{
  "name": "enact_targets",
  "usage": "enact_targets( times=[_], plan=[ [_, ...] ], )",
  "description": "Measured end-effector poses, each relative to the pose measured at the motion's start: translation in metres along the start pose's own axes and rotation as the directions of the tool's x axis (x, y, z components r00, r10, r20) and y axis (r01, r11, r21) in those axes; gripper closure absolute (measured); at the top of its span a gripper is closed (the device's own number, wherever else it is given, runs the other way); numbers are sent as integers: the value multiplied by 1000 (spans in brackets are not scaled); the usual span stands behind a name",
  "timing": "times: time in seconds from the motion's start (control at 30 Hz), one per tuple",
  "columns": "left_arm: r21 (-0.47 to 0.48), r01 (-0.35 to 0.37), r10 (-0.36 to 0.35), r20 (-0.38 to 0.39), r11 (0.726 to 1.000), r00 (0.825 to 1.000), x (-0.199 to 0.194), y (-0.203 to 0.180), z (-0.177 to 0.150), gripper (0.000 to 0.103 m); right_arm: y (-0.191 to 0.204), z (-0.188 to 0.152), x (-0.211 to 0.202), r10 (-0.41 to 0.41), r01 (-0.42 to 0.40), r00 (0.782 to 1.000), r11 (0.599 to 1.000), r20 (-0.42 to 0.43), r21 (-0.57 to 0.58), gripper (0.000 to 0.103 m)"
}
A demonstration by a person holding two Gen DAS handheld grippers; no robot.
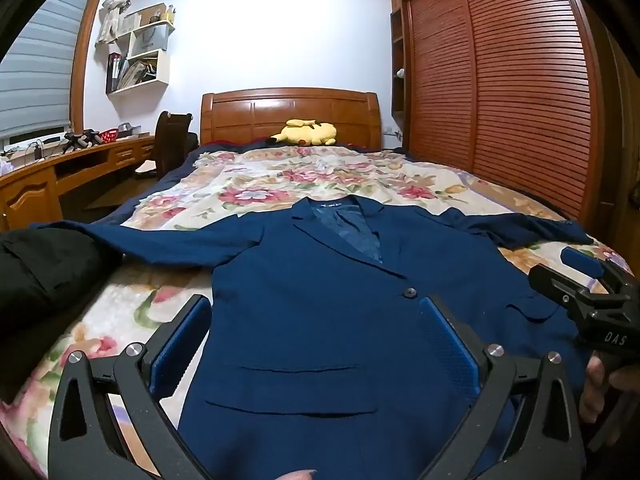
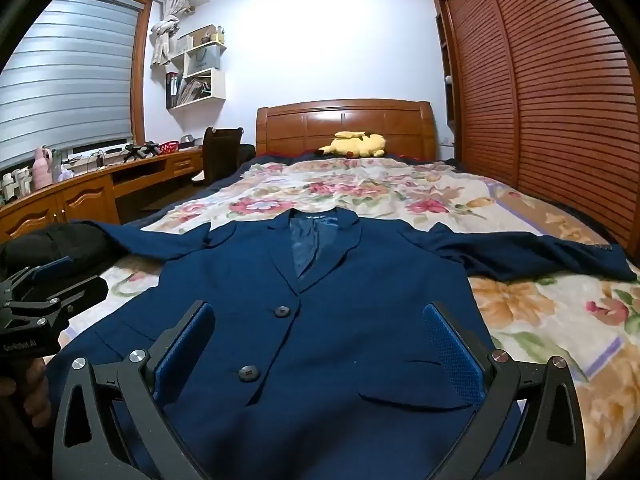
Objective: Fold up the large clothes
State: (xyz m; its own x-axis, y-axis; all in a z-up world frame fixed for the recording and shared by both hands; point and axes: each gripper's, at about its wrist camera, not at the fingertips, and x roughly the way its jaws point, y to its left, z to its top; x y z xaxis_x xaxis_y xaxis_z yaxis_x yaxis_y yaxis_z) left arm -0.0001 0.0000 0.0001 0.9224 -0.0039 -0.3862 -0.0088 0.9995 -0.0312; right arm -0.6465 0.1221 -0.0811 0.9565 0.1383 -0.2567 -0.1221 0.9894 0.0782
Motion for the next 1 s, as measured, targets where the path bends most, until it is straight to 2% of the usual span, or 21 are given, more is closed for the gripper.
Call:
enact_targets(
  times=[1.0],
  plan=[
    [2,-10,10,0,1000,1000,3,8,-4,0,-3,1,-1,-12,12,1000,1000,6,7,0]
  ],
)
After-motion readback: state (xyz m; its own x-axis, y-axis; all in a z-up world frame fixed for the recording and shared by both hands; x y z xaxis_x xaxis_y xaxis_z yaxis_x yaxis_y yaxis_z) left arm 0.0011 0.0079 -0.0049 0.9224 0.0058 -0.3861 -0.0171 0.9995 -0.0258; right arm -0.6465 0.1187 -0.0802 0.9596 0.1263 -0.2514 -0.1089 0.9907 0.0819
